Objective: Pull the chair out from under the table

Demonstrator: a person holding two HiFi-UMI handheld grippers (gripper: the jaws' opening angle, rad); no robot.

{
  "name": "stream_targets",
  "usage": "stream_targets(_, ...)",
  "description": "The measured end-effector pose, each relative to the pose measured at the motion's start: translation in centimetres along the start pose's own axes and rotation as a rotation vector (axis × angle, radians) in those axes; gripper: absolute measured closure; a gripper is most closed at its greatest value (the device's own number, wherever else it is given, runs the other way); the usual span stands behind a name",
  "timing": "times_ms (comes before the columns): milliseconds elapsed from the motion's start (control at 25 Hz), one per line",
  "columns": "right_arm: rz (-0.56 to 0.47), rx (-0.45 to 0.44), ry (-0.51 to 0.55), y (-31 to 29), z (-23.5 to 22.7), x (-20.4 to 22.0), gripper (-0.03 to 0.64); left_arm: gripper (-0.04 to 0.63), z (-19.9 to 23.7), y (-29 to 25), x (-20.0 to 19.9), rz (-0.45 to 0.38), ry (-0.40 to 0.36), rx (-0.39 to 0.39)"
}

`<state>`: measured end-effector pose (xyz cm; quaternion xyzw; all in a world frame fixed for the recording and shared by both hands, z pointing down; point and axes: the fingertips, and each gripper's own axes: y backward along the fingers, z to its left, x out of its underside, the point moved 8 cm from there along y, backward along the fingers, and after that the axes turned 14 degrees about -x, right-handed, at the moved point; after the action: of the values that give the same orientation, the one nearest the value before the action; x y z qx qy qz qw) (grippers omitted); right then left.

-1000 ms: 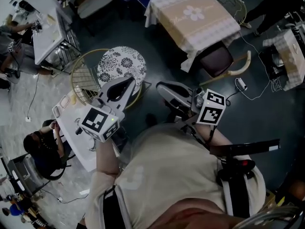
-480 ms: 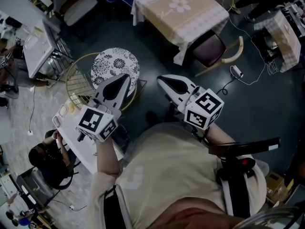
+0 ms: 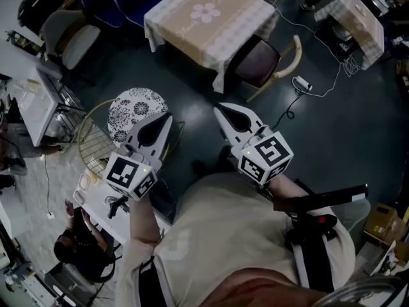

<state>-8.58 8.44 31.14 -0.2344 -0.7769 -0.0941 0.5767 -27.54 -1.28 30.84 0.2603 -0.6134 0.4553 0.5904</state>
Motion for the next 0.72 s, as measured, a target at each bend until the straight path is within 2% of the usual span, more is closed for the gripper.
stream_targets(120, -0.018, 0.052, -0.014, 2.3, -1.2, -0.4, 0.607, 0.589, -1.8, -1.9, -0.8, 0.018, -0.038, 0.055)
stream_targets(280, -0.019, 0.103, -0.020, 5.1, -2.8, -0.8, 0.607, 0.588, -3.6, -4.7, -1.7, 0.014, -0.032, 0.101)
stream_targets(480, -0.031, 0.139, -0.042, 7.2, -4.3, -0.6, 0.607, 0.589, -5.1, -6.7, -2.6, 0.022, -0.103, 0.145)
stream_targets(720, -0.049, 0.169, -0.030, 8.6, -5.5, -1.2, 0.607, 0.588, -6.4, -8.2, -2.9, 0.038, -0.096, 0.184)
